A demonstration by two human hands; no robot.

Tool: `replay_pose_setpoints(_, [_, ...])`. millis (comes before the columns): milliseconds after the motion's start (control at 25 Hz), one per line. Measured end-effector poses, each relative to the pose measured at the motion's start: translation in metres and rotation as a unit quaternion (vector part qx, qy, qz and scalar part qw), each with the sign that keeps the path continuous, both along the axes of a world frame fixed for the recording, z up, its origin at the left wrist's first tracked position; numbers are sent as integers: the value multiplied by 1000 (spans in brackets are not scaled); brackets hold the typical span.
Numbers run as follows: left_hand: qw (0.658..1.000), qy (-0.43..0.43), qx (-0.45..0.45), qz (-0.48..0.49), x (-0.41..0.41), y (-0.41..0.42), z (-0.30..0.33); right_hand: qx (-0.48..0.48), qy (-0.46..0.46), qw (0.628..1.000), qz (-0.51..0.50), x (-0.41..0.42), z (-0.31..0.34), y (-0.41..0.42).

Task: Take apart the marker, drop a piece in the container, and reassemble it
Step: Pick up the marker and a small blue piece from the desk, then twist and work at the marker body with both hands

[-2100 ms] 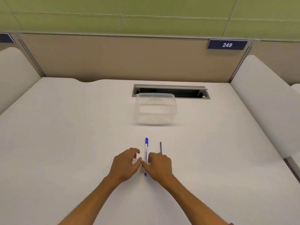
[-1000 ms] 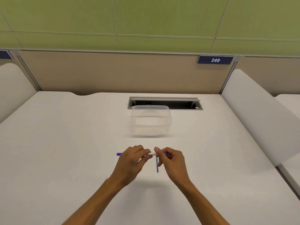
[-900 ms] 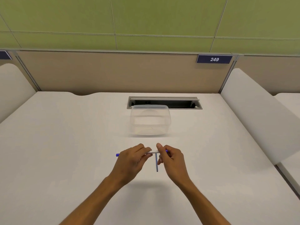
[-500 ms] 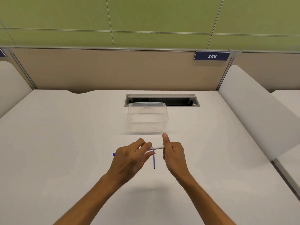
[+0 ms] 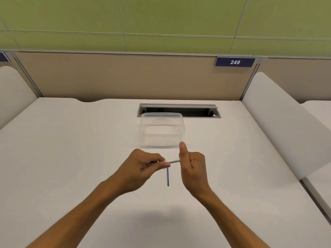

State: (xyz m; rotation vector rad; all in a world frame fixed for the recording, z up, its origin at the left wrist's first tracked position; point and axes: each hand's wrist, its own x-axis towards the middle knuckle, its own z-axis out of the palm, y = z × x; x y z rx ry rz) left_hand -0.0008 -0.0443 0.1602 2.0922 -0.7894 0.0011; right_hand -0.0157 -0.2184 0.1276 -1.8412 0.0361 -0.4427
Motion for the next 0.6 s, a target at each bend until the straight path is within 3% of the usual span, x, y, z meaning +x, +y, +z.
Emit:
replay_pose_setpoints(160, [983, 174, -32, -54, 4, 4, 24, -63, -119, 991, 6, -1, 19, 0])
replay_pose_setpoints(240, [982, 176, -22, -63, 4, 4, 31, -61, -163, 985, 11, -1, 24, -1])
replay_pose_setpoints(400, [999, -19, 46, 18, 2, 3, 34, 21, -51, 998, 11, -1, 25, -1])
replay_pose_setpoints(600, [958, -220, 164, 81, -3, 1, 30, 43, 2, 999, 5, 2, 24, 2])
